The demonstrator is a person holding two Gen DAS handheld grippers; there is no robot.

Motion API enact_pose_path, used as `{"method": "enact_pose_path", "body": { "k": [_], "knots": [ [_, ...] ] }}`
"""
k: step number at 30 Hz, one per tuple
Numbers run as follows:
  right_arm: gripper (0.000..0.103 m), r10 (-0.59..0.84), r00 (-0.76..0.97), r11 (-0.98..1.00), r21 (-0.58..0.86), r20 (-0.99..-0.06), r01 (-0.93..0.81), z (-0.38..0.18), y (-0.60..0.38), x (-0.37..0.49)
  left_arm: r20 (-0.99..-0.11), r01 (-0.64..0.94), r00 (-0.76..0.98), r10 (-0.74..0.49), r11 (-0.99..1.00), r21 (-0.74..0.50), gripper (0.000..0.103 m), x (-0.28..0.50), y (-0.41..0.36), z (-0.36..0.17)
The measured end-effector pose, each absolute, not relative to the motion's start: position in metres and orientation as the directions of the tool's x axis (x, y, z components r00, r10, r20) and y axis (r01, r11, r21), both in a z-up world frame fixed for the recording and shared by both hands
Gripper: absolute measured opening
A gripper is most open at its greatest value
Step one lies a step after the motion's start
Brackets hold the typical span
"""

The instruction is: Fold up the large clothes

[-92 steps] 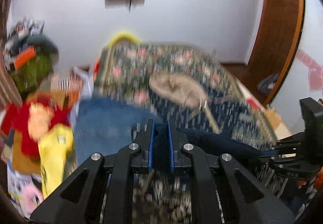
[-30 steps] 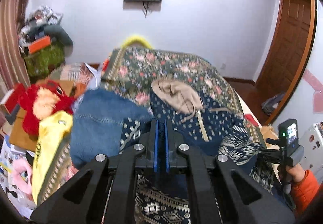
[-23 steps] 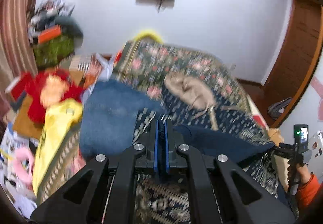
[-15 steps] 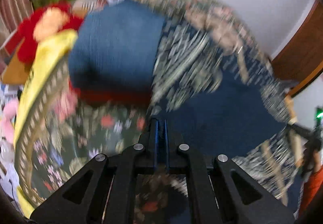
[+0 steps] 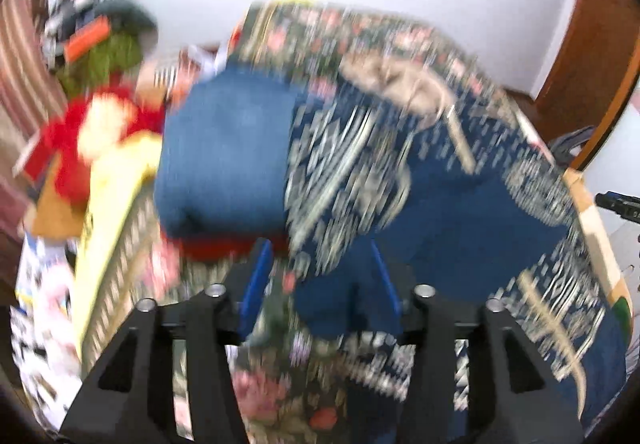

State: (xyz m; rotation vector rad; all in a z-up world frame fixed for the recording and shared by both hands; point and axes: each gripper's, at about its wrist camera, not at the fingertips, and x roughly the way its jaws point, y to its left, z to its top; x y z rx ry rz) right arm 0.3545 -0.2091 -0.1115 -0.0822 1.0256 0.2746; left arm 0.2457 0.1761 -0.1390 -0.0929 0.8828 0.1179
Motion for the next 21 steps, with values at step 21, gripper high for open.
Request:
{"method": "enact_pose_path", "body": {
  "k": [21],
  "knots": [
    [0.089, 0.248, 0.56, 0.95, 0.084, -0.79, -0.302, -0.113, -0.103, 0.499, -0.811, -0.198, 0.583, -0.052, 0.959, -0.203, 0.089, 0.492, 0.164, -0.161]
  ]
}}
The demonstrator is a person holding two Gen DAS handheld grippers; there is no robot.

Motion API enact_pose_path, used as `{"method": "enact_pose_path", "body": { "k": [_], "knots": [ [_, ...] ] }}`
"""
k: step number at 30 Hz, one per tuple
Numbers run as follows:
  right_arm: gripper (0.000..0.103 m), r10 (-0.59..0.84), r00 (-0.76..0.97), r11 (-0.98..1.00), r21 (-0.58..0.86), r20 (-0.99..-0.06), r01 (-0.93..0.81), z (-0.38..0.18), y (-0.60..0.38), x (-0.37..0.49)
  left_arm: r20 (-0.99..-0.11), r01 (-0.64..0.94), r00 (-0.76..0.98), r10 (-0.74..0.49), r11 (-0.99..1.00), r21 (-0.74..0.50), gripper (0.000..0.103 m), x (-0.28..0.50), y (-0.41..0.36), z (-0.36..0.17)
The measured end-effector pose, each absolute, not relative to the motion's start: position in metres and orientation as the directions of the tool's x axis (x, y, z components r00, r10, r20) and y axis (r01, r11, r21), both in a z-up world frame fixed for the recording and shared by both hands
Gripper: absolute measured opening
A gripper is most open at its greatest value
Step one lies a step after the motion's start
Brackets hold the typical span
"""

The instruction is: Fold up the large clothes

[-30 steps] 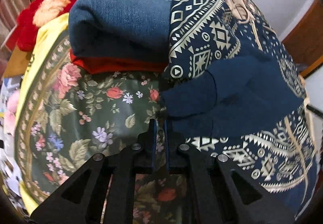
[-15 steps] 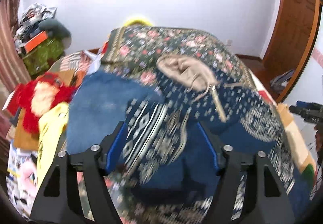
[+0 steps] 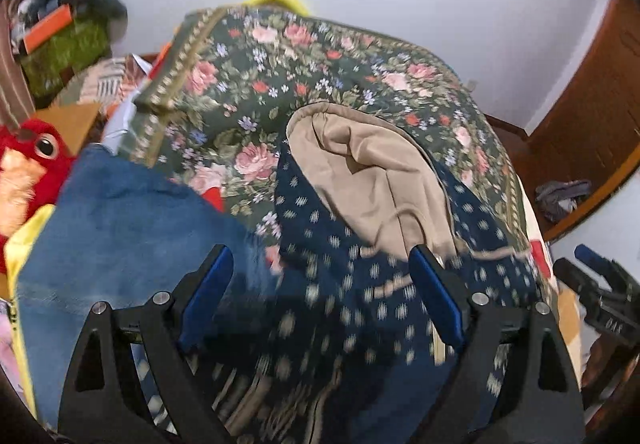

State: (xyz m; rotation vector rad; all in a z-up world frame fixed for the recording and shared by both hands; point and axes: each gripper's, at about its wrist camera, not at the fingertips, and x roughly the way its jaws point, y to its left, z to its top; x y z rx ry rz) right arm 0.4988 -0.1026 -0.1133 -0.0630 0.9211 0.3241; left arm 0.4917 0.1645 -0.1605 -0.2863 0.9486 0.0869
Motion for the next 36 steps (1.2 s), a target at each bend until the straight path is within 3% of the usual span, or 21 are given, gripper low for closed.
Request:
{"method": "enact_pose_path", "body": {
  "k": [13, 16, 18, 21, 23, 25, 26, 30, 36],
  "knots": [
    [0.089, 0.282, 0.346, 0.953, 0.221, -0.895, -0.205, -0.187, -0.06, 0.593, -0.92, -0.391, 0.378, -0.101, 0.884, -0.258, 0.089, 0.589, 0.179, -0.25],
    [0.091, 0.271, 0.363, 0.96, 0.222, -0.891, -0.171, -0.189, -0.06, 0.599, -0.932, -0.494, 0.354, -0.08, 0.83, -0.259, 0.089, 0.587, 0.19, -0.27],
    [0.087, 0.259, 0.377, 0.961, 0.197, -0.889, -0.196, -0.188, -0.055, 0.596, -0.929, -0.492, 0.365, -0.057, 0.835, -0.245, 0.088, 0.587, 0.189, -0.275],
    [0.06, 0.274, 0.406, 0.945, 0.164, -0.872, -0.284, -0.185, -0.045, 0.588, -0.916, -0.436, 0.398, -0.052, 0.868, -0.238, 0.067, 0.588, 0.178, -0.272],
    [0.029, 0.257, 0.414, 0.946, 0.14, -0.873, -0.291, -0.185, -0.043, 0.587, -0.909, -0.404, 0.411, -0.066, 0.881, -0.246, 0.041, 0.589, 0.172, -0.268],
    [0.012, 0.26, 0.406, 0.943, 0.141, -0.876, -0.302, -0.184, -0.044, 0.585, -0.907, -0.36, 0.418, -0.05, 0.908, -0.216, 0.022, 0.589, 0.163, -0.262],
    [0.008, 0.266, 0.398, 0.941, 0.148, -0.878, -0.303, -0.183, -0.045, 0.584, -0.904, -0.337, 0.427, -0.023, 0.923, -0.183, 0.015, 0.587, 0.158, -0.256],
    [0.006, 0.284, 0.366, 0.936, 0.174, -0.886, -0.306, -0.173, -0.053, 0.575, -0.88, -0.247, 0.473, 0.037, 0.965, -0.092, 0.012, 0.575, 0.147, -0.23],
    [0.006, 0.333, 0.398, 0.916, 0.193, -0.855, -0.353, -0.138, -0.072, 0.531, -0.816, -0.132, 0.577, -0.046, 0.98, -0.149, 0.011, 0.531, 0.137, -0.164]
  ]
}}
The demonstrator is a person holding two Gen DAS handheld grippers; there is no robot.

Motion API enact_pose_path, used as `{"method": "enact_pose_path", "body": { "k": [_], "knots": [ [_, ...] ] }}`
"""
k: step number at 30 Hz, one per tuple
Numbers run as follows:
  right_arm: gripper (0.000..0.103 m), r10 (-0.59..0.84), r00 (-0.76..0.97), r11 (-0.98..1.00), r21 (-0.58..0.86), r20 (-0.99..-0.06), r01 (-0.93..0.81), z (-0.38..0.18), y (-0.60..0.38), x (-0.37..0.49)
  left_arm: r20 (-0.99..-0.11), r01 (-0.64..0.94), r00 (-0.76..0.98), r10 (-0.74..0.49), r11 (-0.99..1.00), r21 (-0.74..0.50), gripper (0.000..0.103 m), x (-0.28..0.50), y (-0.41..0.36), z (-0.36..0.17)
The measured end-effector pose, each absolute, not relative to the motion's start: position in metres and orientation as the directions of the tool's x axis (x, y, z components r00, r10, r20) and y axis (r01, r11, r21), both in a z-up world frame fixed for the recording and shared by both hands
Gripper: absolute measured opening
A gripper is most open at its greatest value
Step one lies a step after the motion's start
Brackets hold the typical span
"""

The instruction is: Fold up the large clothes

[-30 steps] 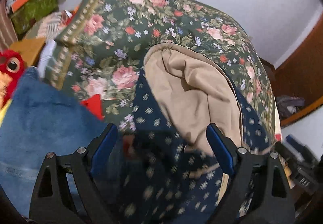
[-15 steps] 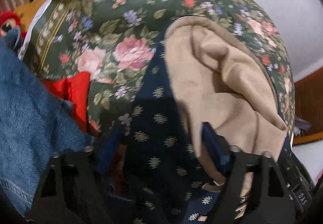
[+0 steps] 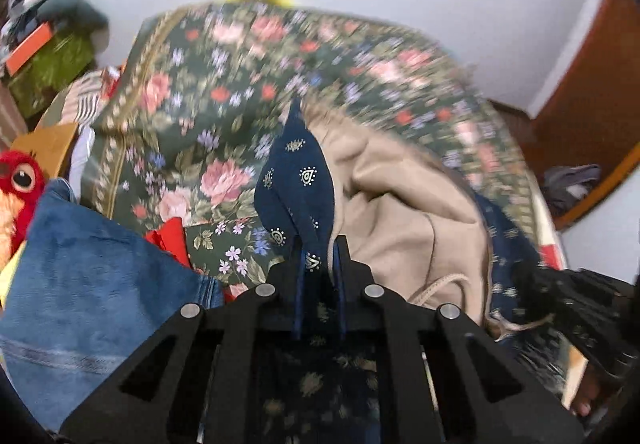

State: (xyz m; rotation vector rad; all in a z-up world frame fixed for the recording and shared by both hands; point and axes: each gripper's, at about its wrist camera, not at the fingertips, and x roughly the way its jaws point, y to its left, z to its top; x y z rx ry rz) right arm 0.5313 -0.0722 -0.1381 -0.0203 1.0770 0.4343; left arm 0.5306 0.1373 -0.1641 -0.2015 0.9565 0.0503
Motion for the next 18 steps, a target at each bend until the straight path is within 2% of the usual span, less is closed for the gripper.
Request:
{"method": "enact_pose_path", "body": {
  "k": [8, 14, 18],
  "knots": [
    [0.006, 0.38, 0.433, 0.879, 0.174, -0.818, -0.443, -0.093, -0.099, 0.45, -0.76, 0.077, 0.62, -0.197, 0.978, -0.191, 0.011, 0.433, 0.11, -0.101],
    [0.006, 0.368, 0.402, 0.863, 0.147, -0.839, -0.483, -0.101, -0.121, 0.392, -0.77, 0.173, 0.585, -0.254, 0.967, -0.188, 0.011, 0.356, 0.09, -0.108],
    [0.006, 0.359, 0.368, 0.871, 0.166, -0.858, -0.462, -0.123, -0.135, 0.365, -0.799, 0.184, 0.556, -0.229, 0.971, -0.151, 0.011, 0.316, 0.082, -0.136]
  ]
}}
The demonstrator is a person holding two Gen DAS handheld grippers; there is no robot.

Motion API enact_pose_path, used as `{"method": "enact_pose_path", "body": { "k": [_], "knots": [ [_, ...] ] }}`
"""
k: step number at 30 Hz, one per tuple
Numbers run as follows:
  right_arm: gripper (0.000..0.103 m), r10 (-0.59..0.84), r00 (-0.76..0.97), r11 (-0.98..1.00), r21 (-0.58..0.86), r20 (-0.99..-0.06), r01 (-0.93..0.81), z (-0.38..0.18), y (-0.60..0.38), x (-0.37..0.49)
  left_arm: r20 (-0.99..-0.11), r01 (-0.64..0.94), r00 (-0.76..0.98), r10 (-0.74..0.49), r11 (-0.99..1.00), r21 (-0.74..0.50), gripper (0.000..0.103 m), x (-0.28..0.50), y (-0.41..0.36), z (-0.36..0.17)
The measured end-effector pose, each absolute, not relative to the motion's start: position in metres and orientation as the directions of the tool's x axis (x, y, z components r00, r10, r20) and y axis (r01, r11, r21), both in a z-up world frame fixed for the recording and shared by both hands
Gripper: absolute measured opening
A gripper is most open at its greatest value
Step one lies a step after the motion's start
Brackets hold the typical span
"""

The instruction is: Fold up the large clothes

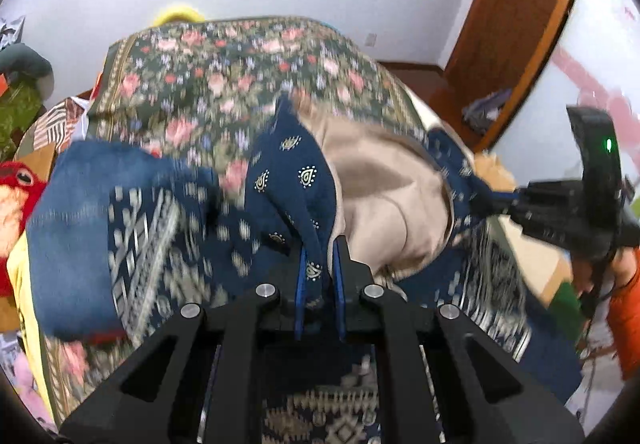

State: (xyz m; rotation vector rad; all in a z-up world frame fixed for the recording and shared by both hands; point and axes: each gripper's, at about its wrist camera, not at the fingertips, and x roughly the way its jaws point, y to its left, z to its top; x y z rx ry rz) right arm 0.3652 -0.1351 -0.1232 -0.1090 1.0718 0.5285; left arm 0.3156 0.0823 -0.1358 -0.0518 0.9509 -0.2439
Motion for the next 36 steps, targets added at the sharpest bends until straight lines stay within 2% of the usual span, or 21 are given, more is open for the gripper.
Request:
{"method": "enact_pose_path", "body": {
  "k": [4, 6, 8, 9, 10, 12, 14, 18, 20, 22, 27, 36],
  "knots": [
    [0.007, 0.328, 0.35, 0.893, 0.167, -0.878, -0.418, -0.145, -0.144, 0.347, -0.842, 0.152, 0.497, -0.211, 0.976, -0.156, 0.012, 0.295, 0.078, -0.171],
    [0.009, 0.313, 0.352, 0.905, 0.165, -0.882, -0.391, -0.15, -0.148, 0.342, -0.859, 0.124, 0.477, -0.184, 0.982, -0.142, 0.018, 0.288, 0.077, -0.189],
    [0.009, 0.293, 0.36, 0.918, 0.155, -0.886, -0.366, -0.151, -0.153, 0.338, -0.872, 0.105, 0.465, -0.153, 0.988, -0.117, 0.038, 0.283, 0.076, -0.204],
    [0.009, 0.288, 0.357, 0.92, 0.154, -0.889, -0.359, -0.151, -0.155, 0.337, -0.874, 0.097, 0.464, -0.145, 0.989, -0.113, 0.042, 0.279, 0.076, -0.209],
    [0.012, 0.287, 0.35, 0.923, 0.159, -0.892, -0.351, -0.151, -0.158, 0.337, -0.876, 0.084, 0.464, -0.131, 0.991, -0.104, 0.046, 0.276, 0.076, -0.214],
    [0.027, 0.264, 0.34, 0.932, 0.149, -0.903, -0.329, -0.151, -0.161, 0.335, -0.882, 0.076, 0.46, -0.105, 0.994, -0.078, 0.046, 0.272, 0.076, -0.219],
    [0.05, 0.253, 0.339, 0.93, 0.131, -0.906, -0.343, -0.148, -0.16, 0.33, -0.886, 0.077, 0.455, -0.087, 0.995, -0.058, 0.047, 0.267, 0.075, -0.22],
    [0.062, 0.267, 0.397, 0.904, 0.085, -0.878, -0.42, -0.128, -0.15, 0.32, -0.863, 0.086, 0.498, -0.09, 0.995, -0.054, 0.052, 0.256, 0.074, -0.199],
    [0.069, 0.279, 0.425, 0.897, 0.076, -0.861, -0.435, -0.12, -0.144, 0.319, -0.84, 0.076, 0.535, -0.092, 0.995, -0.061, 0.066, 0.256, 0.077, -0.184],
    [0.073, 0.299, 0.447, 0.892, 0.08, -0.843, -0.445, -0.112, -0.138, 0.321, -0.806, 0.061, 0.583, -0.104, 0.995, -0.084, 0.071, 0.257, 0.082, -0.166],
    [0.078, 0.32, 0.468, 0.887, 0.088, -0.824, -0.453, -0.104, -0.12, 0.342, -0.771, 0.025, 0.625, -0.12, 0.991, -0.134, 0.079, 0.285, 0.096, -0.143],
    [0.078, 0.352, 0.436, 0.889, 0.15, -0.828, -0.434, -0.118, -0.1, 0.393, -0.771, 0.025, 0.614, -0.166, 0.981, -0.191, 0.079, 0.351, 0.106, -0.152]
  ]
}}
